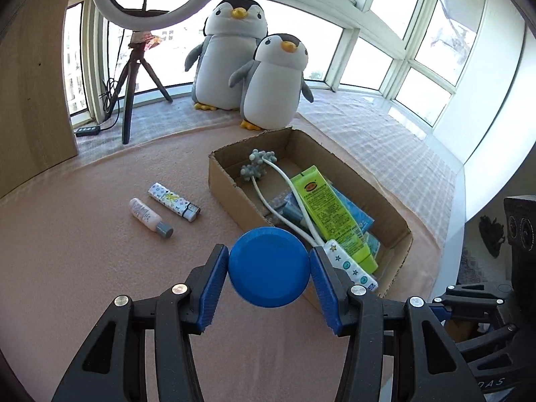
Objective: Organize objects
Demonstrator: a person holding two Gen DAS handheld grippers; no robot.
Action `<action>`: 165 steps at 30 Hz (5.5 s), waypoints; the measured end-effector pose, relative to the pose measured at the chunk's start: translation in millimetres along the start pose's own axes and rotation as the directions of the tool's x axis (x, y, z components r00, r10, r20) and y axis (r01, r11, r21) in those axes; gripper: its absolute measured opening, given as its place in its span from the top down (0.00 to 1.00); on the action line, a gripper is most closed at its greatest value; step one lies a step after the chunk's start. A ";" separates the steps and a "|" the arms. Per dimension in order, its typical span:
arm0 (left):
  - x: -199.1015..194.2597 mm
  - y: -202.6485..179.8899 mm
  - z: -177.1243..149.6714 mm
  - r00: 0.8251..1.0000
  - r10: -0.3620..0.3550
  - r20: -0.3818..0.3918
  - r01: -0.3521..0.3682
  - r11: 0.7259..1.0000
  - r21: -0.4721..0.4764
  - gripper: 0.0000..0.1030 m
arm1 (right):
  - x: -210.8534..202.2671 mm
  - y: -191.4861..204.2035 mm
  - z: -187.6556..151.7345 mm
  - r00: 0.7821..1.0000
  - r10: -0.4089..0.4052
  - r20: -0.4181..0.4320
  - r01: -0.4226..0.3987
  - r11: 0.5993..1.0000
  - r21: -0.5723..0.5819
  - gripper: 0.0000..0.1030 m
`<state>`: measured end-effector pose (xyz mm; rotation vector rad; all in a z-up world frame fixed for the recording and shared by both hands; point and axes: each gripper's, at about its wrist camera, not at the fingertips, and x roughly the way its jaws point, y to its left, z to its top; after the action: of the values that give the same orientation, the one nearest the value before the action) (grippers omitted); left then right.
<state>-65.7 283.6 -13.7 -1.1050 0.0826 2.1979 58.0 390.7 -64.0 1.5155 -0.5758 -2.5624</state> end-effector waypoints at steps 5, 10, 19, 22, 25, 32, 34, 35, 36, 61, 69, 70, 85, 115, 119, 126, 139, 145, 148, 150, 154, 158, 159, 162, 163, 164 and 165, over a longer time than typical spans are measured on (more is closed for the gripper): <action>24.3 -28.5 14.4 0.999 -0.032 -0.017 0.032 0.999 0.025 0.47 | -13.6 -22.1 -6.1 0.999 -0.026 0.021 0.025 0.999 0.044 0.62; 42.0 -50.3 21.8 0.998 -0.052 -0.029 0.053 0.998 0.043 0.47 | -20.1 -40.8 -8.1 0.999 -0.042 0.029 0.039 0.996 0.079 0.56; 36.3 -43.9 23.1 0.999 -0.026 -0.029 0.026 1.000 0.011 0.36 | -15.9 -43.9 -5.9 0.999 -0.024 0.030 0.022 0.997 0.072 0.56; 25.8 -28.6 17.2 1.000 0.014 -0.021 -0.014 1.000 -0.008 0.36 | -12.0 -37.1 -2.7 0.999 -0.018 0.030 0.016 0.999 0.049 0.56; 14.2 -5.6 5.5 0.998 0.062 -0.026 -0.063 0.997 -0.040 0.35 | -6.6 -28.2 2.0 0.999 -0.012 0.031 0.012 1.000 0.022 0.56; -22.3 63.2 -35.3 0.986 0.159 -0.047 -0.165 0.973 -0.162 0.35 | 10.3 3.2 19.4 0.999 0.024 0.032 -0.023 0.999 -0.049 0.56; -32.9 81.2 -46.5 0.982 0.181 -0.053 -0.188 0.963 -0.195 0.35 | 17.4 13.4 27.5 0.999 0.038 0.028 -0.036 0.997 -0.070 0.56; -38.3 89.4 -52.5 0.980 0.191 -0.055 -0.198 0.958 -0.209 0.35 | 21.6 18.4 32.3 0.999 0.046 0.023 -0.044 0.996 -0.078 0.56; -43.1 96.6 -57.8 0.979 0.197 -0.057 -0.205 0.953 -0.222 0.35 | 25.8 23.3 37.6 0.998 0.056 0.020 -0.054 0.995 -0.086 0.56; -100.8 188.8 -162.3 0.940 0.288 -0.184 -0.337 0.869 -0.361 0.35 | 203.5 99.3 156.0 0.979 -0.146 -0.140 0.108 0.962 -0.251 0.65; -107.8 202.9 -168.6 0.938 0.291 -0.188 -0.343 0.859 -0.380 0.35 | 223.5 99.9 164.2 0.973 -0.162 -0.164 0.118 0.961 -0.251 0.71; -108.2 204.9 -169.0 0.939 0.289 -0.188 -0.341 0.859 -0.382 0.35 | 225.4 99.1 164.8 0.972 -0.165 -0.168 0.120 0.961 -0.247 0.73; -102.5 210.0 -165.6 0.948 0.260 -0.181 -0.312 0.864 -0.394 0.35 | 221.4 112.1 148.2 0.972 -0.140 -0.189 0.088 0.961 -0.261 0.82; -70.6 147.6 -128.7 0.957 0.244 -0.156 -0.279 0.917 -0.284 0.35 | 81.4 101.3 56.9 0.999 -0.026 -0.046 0.014 0.972 -0.234 0.82; -66.3 144.0 -125.4 0.957 0.244 -0.155 -0.279 0.920 -0.275 0.35 | 66.0 87.1 58.3 0.999 -0.044 -0.019 0.039 0.976 -0.213 0.82; -59.5 139.3 -121.0 0.957 0.240 -0.161 -0.276 0.925 -0.260 0.35 | 45.8 62.5 60.9 0.996 -0.083 0.028 0.086 0.981 -0.175 0.82; -52.0 138.3 -117.1 0.958 0.229 -0.174 -0.268 0.930 -0.250 0.35 | 28.6 5.5 74.1 0.977 -0.200 0.080 0.206 0.975 -0.081 0.82; -51.3 138.4 -117.6 0.958 0.227 -0.177 -0.267 0.931 -0.248 0.35 | 31.2 -8.6 75.5 0.972 -0.221 0.073 0.226 0.973 -0.054 0.82; -50.8 138.5 -117.1 0.957 0.228 -0.178 -0.267 0.932 -0.247 0.35 | 32.6 -11.6 75.1 0.971 -0.226 0.070 0.230 0.972 -0.046 0.82; -50.8 138.4 -117.2 0.957 0.228 -0.178 -0.268 0.931 -0.247 0.35 | 34.1 -13.1 75.6 0.971 -0.230 0.067 0.234 0.971 -0.043 0.82; -51.3 139.1 -117.7 0.958 0.229 -0.176 -0.268 0.930 -0.251 0.35 | 32.0 -13.3 75.9 0.966 -0.244 0.082 0.246 0.969 -0.019 0.69; -51.4 140.9 -119.6 0.957 0.228 -0.178 -0.269 0.929 -0.254 0.35 | 29.2 -6.6 77.9 0.971 -0.220 0.098 0.223 0.974 -0.023 0.62; -51.6 141.4 -120.0 0.958 0.227 -0.178 -0.268 0.929 -0.256 0.35 | 29.9 -3.5 78.3 0.971 -0.217 0.097 0.221 0.975 -0.032 0.62; -52.9 142.2 -120.6 0.958 0.226 -0.175 -0.266 0.928 -0.260 0.35 | 32.6 4.3 79.2 0.974 -0.208 0.093 0.213 0.976 -0.048 0.62; -54.4 142.7 -121.5 0.959 0.226 -0.174 -0.266 0.928 -0.262 0.35 | 33.6 6.5 79.5 0.975 -0.203 0.091 0.208 0.977 -0.052 0.62; -55.1 143.2 -121.9 0.959 0.226 -0.173 -0.266 0.927 -0.263 0.35 | 34.8 8.6 79.8 0.976 -0.201 0.090 0.206 0.977 -0.054 0.62; -56.1 144.1 -122.4 0.959 0.227 -0.172 -0.267 0.926 -0.265 0.35 | 36.1 10.5 80.1 0.976 -0.198 0.087 0.203 0.978 -0.057 0.62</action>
<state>-42.4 100.7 -83.9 -1.4783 -0.0401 2.4084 -30.1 392.2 -55.2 1.5262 -0.3594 -2.7732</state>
